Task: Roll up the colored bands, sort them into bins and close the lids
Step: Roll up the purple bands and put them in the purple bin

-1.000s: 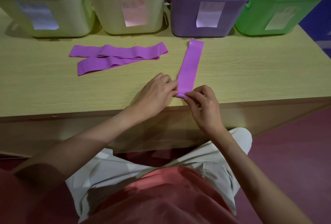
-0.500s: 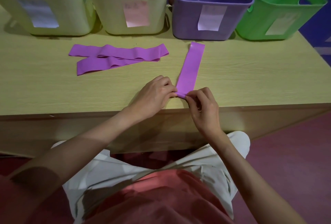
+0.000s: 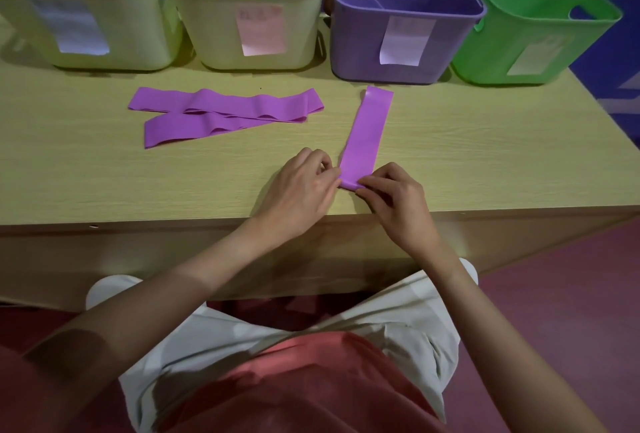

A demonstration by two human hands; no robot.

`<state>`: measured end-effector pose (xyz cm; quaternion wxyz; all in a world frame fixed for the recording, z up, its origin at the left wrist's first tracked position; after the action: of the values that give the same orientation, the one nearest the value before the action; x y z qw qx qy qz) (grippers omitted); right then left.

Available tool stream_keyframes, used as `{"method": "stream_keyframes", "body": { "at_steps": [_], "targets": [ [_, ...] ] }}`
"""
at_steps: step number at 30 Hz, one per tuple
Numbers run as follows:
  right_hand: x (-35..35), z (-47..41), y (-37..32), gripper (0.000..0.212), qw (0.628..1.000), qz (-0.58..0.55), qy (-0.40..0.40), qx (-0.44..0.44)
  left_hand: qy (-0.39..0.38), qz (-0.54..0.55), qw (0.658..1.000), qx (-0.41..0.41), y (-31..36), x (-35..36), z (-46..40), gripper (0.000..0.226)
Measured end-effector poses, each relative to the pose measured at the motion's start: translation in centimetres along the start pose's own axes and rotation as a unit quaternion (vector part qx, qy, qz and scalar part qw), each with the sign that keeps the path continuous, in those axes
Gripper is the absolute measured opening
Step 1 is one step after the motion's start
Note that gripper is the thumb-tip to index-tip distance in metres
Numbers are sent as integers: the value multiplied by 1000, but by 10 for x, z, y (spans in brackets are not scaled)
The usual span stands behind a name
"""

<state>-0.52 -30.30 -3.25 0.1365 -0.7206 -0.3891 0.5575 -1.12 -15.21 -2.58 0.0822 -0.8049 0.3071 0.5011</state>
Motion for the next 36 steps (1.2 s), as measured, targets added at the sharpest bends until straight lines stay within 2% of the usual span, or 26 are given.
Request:
{"method": "stream_keyframes", "body": {
  "at_steps": [6,12,17,24,30,36],
  "targets": [
    [-1,-5,2,17,1000,15,-17,-10,-20,56,998,30,-3,5,-5,13],
    [3,2,3,22,998,38,54,-1,-22,54,998,13,-4,7,-9,19],
    [5,0,2,21,999,31,25,-20,-13,54,998,4,-3,6,-11,15],
    [8,-11,11,11,1000,7,11,5,-11,79,997,0,-5,7,-12,17],
    [-1,-20,13,12,995,-86,23,41,13,102,995,-15,-8,2,-22,21],
    [-28,-54,-16,9,964,-249,79,49,61,142,987,-41,-15,-31,-53,34]
  ]
}}
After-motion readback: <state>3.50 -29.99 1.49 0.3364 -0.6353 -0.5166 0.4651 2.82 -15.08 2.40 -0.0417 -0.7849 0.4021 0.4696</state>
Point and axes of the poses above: each hand's wrist, its own z-axis away from the middle knuckle, its own x-axis out of the palm, y = z × x, the point moved 6 cm from there along -z, towards the middle knuckle, and after that the axes turned 5 degrees about x, right-handed, at the moved point
